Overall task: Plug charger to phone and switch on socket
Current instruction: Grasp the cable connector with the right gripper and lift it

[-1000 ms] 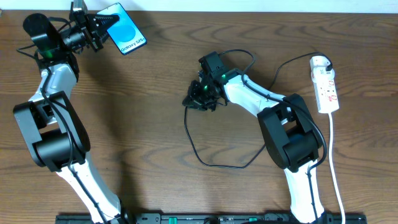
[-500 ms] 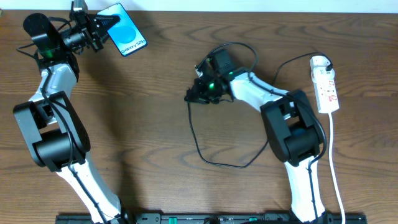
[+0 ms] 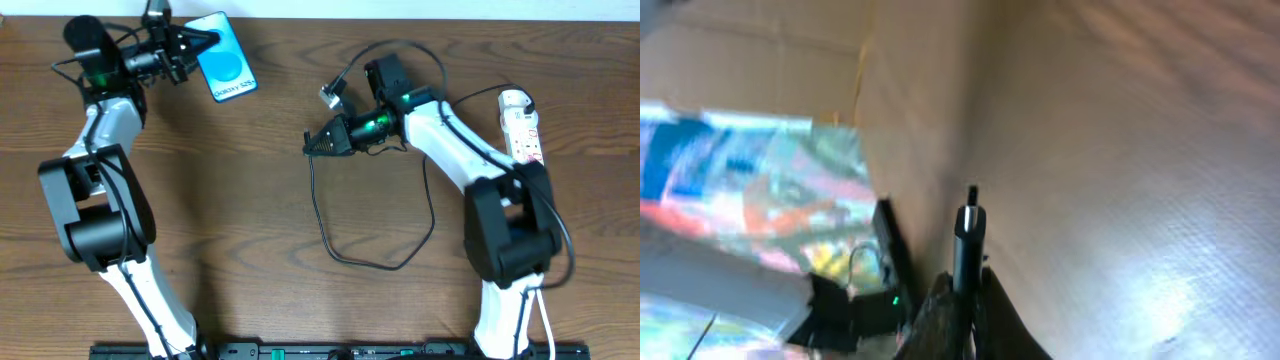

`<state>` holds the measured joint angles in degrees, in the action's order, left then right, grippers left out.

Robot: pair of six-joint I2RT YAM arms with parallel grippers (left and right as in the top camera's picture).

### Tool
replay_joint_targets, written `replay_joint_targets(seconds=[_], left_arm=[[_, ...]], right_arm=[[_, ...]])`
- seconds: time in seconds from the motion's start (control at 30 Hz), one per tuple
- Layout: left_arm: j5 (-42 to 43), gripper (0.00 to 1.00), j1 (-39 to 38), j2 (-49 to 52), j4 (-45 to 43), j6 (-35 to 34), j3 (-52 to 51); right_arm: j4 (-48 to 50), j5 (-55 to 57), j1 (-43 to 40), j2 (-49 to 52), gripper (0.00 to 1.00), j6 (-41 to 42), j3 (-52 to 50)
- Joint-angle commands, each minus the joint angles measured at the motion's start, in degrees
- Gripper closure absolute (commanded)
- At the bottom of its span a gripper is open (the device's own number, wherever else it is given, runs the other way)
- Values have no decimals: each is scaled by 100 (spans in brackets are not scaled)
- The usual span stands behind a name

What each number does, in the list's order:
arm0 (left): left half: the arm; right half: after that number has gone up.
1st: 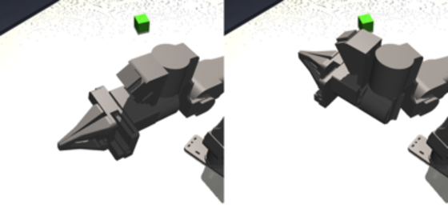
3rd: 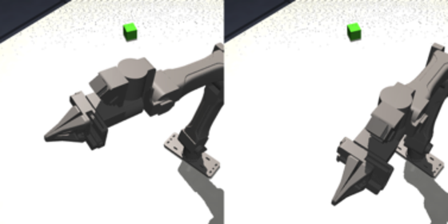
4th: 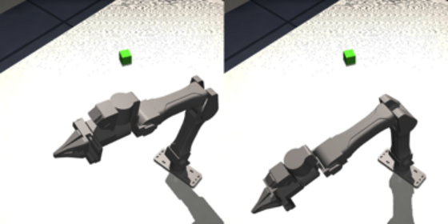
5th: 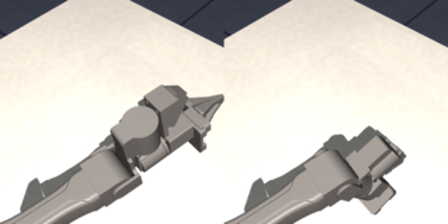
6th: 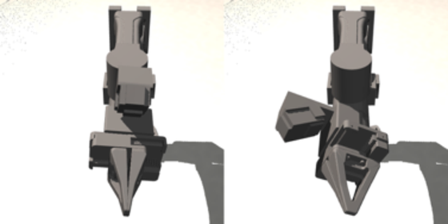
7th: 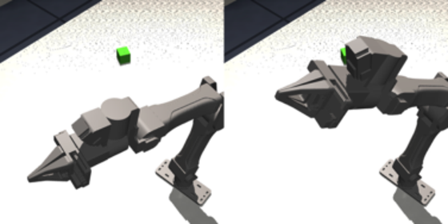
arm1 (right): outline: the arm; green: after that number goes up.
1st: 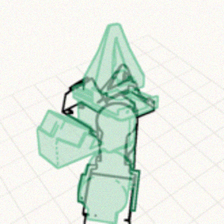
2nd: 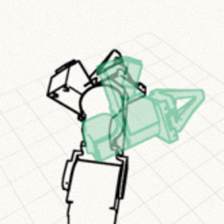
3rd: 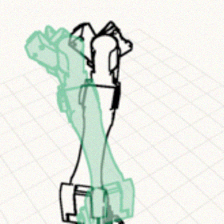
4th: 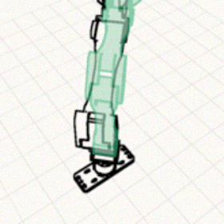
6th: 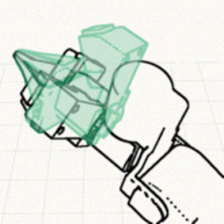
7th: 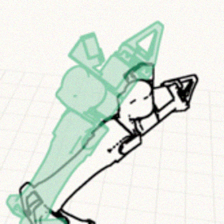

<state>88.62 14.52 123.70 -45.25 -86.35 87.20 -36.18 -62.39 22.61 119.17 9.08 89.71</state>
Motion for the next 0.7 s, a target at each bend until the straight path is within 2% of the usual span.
replay_joint_targets(seconds=[0.0,0.13,0.3,0.53,0.67], left_arm=[[142,92,-212,-210,-52,118,35],[142,93,-450,-210,-52,-59,35],[142,93,-817,-210,-55,83,35],[140,92,-1060,-210,-57,444,35],[140,92,-1060,-210,-57,446,35]], right_arm=[[-258,-264,72,-514,99,-772,142],[-507,-199,72,-765,99,-1008,142],[-592,-278,72,-852,99,-1003,142],[-608,-1307,24,-848,99,-1502,140],[-603,-1434,-63,-826,99,-1523,125]])
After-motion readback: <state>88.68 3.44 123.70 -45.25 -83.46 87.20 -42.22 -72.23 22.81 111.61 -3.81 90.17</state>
